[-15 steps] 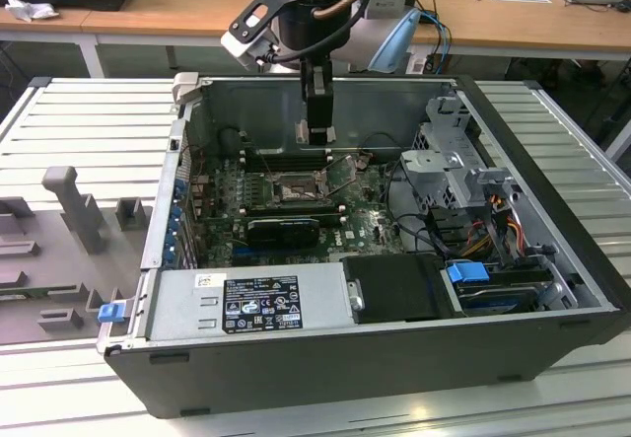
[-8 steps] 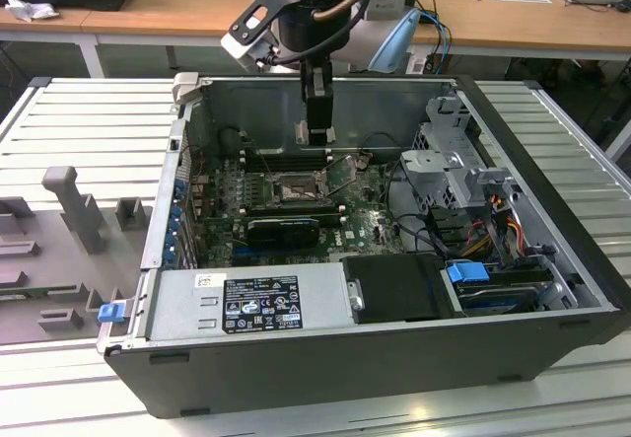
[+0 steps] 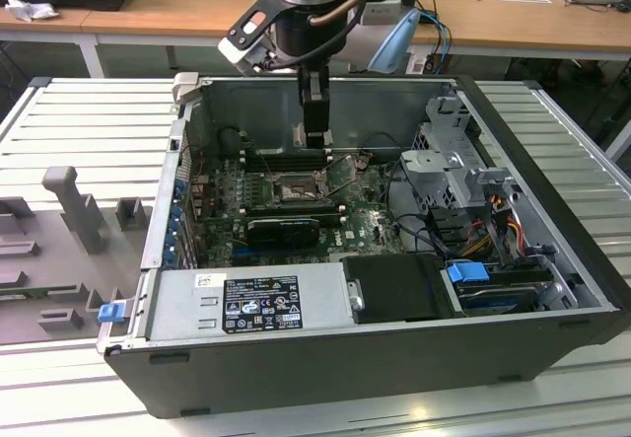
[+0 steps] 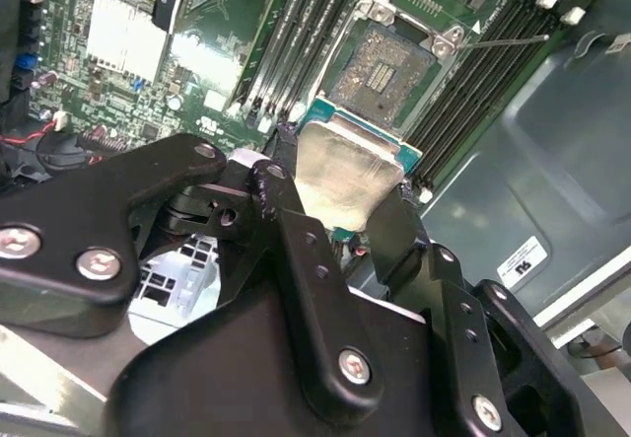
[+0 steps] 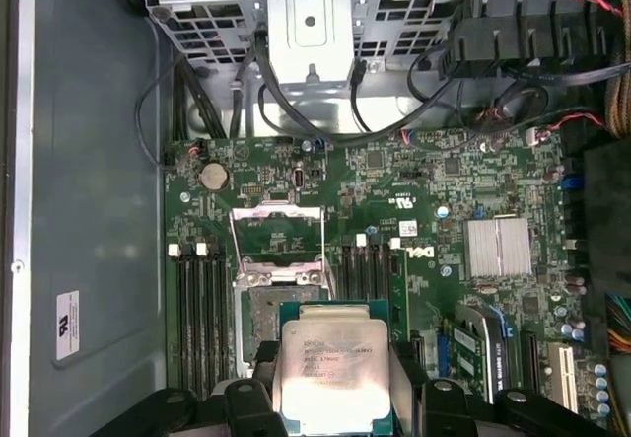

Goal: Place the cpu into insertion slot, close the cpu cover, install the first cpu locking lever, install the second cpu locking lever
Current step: 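Place the cpu into insertion slot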

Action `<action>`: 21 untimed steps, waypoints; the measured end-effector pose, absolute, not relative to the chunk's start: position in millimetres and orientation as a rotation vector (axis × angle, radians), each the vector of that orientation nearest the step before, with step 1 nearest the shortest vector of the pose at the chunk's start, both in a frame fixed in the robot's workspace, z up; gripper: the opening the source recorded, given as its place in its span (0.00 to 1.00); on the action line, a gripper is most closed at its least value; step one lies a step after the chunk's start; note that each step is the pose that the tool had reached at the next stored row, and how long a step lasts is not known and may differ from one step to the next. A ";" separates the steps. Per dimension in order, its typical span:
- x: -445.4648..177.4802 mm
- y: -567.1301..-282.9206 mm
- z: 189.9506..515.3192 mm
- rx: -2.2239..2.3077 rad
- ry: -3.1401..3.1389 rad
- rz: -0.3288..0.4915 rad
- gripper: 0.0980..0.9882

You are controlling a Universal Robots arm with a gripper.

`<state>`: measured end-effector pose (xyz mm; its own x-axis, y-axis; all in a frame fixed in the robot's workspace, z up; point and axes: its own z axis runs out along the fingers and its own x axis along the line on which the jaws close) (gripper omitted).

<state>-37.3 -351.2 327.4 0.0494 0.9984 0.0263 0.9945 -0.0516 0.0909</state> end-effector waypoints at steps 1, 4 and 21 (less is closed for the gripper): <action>-39.4 -350.5 323.4 2.240 2.130 0.127 0.48; -40.2 -347.7 312.9 2.218 2.154 0.128 0.48; -40.3 -347.7 295.6 2.221 2.158 0.133 0.48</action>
<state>-40.3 -347.7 295.6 0.0271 0.9991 0.0322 0.9955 -0.0299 0.0901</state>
